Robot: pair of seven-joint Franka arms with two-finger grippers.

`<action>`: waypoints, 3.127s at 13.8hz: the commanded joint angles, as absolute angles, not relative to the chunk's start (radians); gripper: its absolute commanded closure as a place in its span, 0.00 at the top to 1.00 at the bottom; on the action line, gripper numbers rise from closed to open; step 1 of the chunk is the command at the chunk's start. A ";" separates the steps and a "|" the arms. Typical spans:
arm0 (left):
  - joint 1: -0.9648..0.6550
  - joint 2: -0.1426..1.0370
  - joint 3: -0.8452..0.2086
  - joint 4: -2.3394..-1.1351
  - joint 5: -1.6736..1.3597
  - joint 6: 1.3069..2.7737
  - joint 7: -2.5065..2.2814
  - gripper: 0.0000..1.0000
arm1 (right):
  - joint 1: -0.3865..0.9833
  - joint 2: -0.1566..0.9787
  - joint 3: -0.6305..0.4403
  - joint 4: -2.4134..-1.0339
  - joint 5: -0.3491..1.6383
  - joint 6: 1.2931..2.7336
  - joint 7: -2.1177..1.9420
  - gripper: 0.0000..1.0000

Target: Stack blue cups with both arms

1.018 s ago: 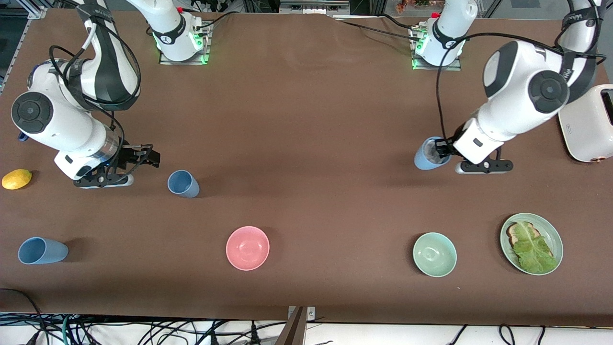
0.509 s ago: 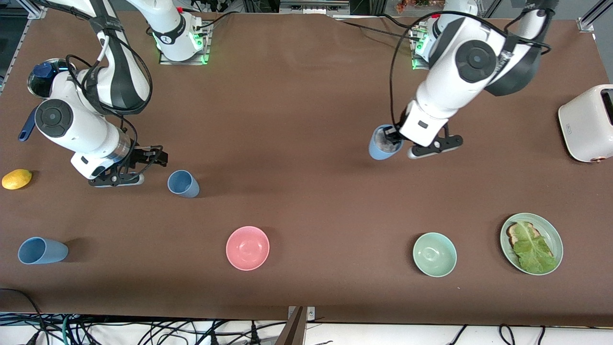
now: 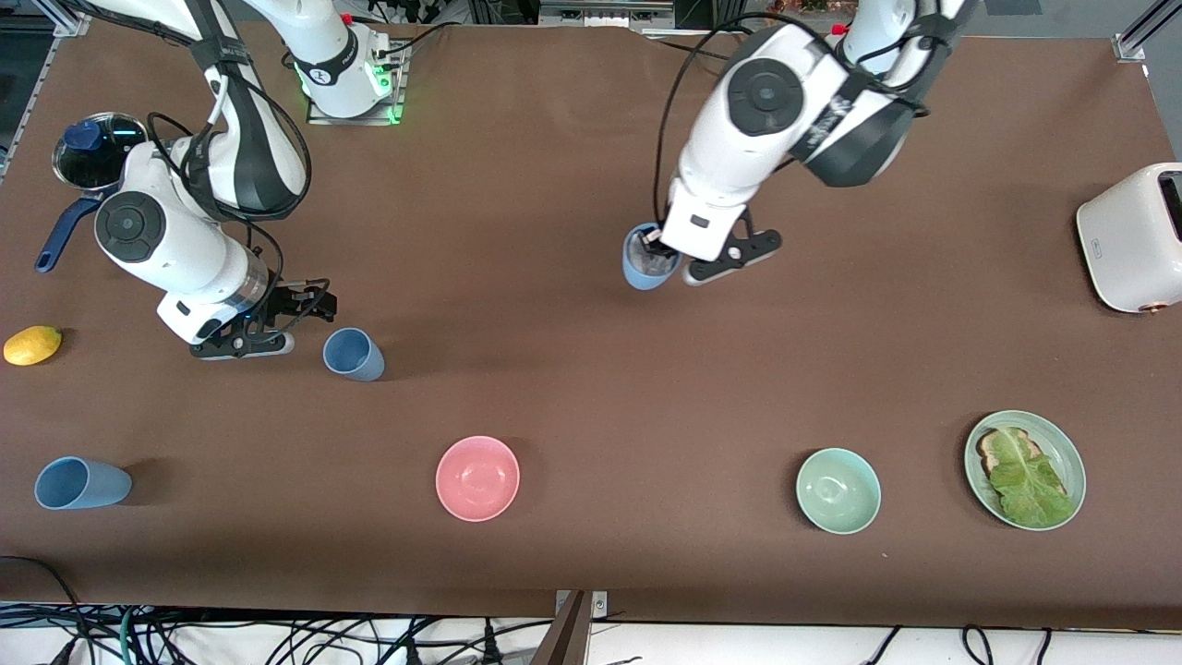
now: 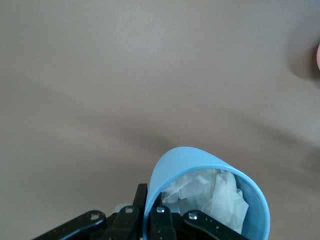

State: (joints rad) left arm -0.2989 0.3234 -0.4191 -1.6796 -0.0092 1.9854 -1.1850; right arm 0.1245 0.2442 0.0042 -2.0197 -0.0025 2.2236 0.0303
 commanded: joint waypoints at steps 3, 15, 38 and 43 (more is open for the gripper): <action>-0.345 0.446 -0.407 -1.585 0.081 2.020 -1.298 0.00 | 0.121 0.317 0.008 -2.022 0.000 2.329 0.023 1.00; -0.413 0.675 -0.379 -1.583 0.311 2.312 -1.538 0.00 | 0.121 0.368 0.008 -2.020 -0.002 2.381 0.023 0.87; -0.449 0.739 -0.316 -1.555 0.460 2.365 -1.540 1.00 | 0.121 0.368 0.008 -1.903 -0.003 2.236 0.020 0.00; -0.436 0.689 -0.319 -1.566 0.446 2.349 -1.361 1.00 | 0.127 0.338 0.003 -1.766 -0.002 2.023 0.020 0.00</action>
State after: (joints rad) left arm -0.4323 0.7242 -0.3266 -1.5648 0.4306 2.3629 -1.4240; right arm 0.1249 0.3612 0.0079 -1.7996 0.0020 2.0793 0.0291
